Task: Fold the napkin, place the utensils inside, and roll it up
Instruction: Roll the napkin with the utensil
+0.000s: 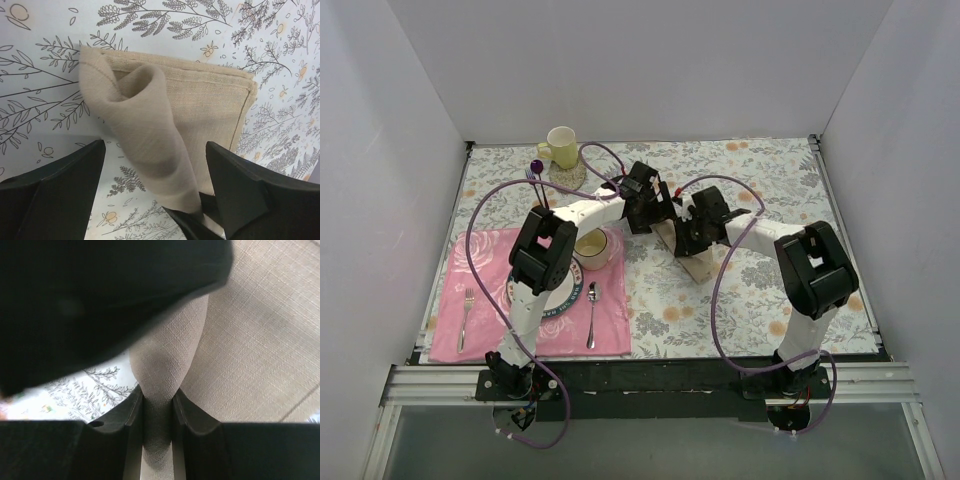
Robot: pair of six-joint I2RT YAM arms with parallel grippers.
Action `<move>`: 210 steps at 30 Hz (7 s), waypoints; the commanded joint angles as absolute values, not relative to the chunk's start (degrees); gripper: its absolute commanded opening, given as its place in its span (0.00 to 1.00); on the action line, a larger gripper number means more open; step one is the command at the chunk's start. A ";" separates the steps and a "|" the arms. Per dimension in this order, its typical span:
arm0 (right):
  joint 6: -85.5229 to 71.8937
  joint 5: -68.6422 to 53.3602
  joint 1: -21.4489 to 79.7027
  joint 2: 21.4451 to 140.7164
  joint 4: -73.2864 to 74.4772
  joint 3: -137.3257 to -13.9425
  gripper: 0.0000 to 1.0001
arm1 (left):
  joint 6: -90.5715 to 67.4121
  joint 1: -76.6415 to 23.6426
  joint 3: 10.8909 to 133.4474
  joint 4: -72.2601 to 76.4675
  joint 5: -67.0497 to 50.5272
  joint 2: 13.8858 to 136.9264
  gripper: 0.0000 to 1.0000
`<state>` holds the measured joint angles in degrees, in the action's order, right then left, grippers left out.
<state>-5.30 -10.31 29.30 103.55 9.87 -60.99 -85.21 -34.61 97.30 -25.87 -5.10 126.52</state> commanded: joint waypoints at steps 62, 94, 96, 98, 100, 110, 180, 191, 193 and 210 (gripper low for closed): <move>-9.83 -19.83 27.17 104.50 6.42 -58.11 0.26 | -84.82 -35.33 97.56 -30.59 -5.98 123.14 0.80; -8.27 -18.77 23.27 98.46 9.75 -58.01 0.64 | -91.93 -35.33 97.29 -27.16 -4.74 125.86 0.25; -7.21 -4.52 28.37 93.37 10.63 -57.22 0.67 | -92.20 -35.33 97.38 -27.60 -5.45 125.77 0.24; -7.12 5.30 32.41 91.50 10.72 -57.13 0.70 | -92.29 -35.42 97.21 -27.77 -5.62 125.77 0.24; -7.38 10.09 34.79 90.62 11.25 -58.09 0.79 | -92.46 -35.33 97.12 -28.04 -5.80 125.77 0.24; -10.54 22.49 44.29 99.22 12.04 -63.98 0.87 | -93.87 -35.33 95.89 -28.04 -7.12 125.51 0.23; -7.04 25.38 43.57 94.74 12.49 -62.05 0.83 | -88.59 -35.16 97.82 -29.27 -6.50 128.05 0.38; -1.85 34.89 48.60 102.30 7.03 -62.05 0.81 | -89.47 -35.07 97.56 -29.09 -8.79 128.23 0.37; -1.84 33.84 48.43 102.83 6.33 -61.70 0.69 | -89.47 -34.98 97.73 -29.09 -9.14 128.23 0.37; -5.09 11.31 38.24 99.14 2.89 -56.07 0.37 | -86.58 -30.77 99.40 -26.90 -16.34 125.78 0.79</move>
